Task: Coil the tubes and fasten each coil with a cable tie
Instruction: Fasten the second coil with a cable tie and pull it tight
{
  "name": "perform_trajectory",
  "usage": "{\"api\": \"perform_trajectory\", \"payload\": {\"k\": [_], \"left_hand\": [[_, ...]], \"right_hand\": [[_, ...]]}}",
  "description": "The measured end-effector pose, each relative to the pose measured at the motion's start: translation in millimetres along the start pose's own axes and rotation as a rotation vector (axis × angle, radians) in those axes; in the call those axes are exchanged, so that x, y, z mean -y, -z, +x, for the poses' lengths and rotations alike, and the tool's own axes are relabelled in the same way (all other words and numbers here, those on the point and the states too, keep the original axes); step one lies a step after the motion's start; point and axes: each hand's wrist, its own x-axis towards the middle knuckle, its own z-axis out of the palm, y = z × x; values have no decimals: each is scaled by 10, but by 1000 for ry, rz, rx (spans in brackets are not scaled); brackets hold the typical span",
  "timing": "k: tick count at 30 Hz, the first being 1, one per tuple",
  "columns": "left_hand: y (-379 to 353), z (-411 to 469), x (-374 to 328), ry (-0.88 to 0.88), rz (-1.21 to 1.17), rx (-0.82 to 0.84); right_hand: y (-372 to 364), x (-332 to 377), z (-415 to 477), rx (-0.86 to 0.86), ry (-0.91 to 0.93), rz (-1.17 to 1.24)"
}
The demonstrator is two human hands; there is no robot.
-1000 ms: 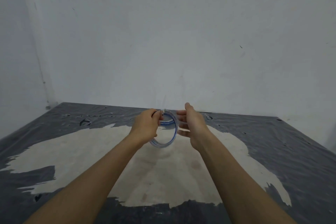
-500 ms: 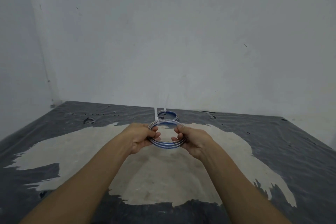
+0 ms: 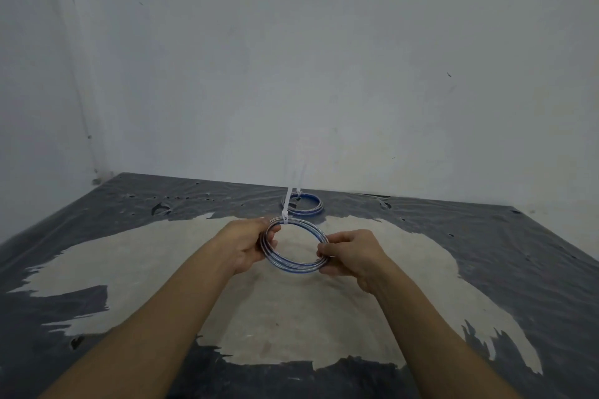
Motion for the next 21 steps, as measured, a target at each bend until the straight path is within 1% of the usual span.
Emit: {"api": "perform_trajectory", "payload": {"k": [2, 4, 7, 9, 11, 13, 15, 17, 19, 21], "left_hand": [[-9, 49, 44, -43, 23, -64], [19, 86, 66, -90, 69, -95], [70, 112, 79, -85, 123, -59], [60, 126, 88, -96, 153, -44], [20, 153, 98, -134, 195, -43], [-26, 184, 94, -168, 223, -35], [-79, 208, 68, -191, 237, -9], [-125, 260, 43, -199, 275, 14], [-159, 330, 41, -201, 349, 2], [-165, 438, 73, -261, 496, -63]], "right_hand": [[-19, -5, 43, -37, -4, -10], [9, 10, 71, -15, 7, 32], [55, 53, 83, 37, -5, 152], [43, 67, 123, 32, 4, 164], [13, 89, 180, -10, 29, 104], [-9, 107, 261, -73, 56, -10], [-13, 133, 339, -140, 87, -127], [1, 160, 429, -192, 122, -188], [64, 194, 533, -239, 151, -212], [198, 213, 671, -289, 154, -230]]}}
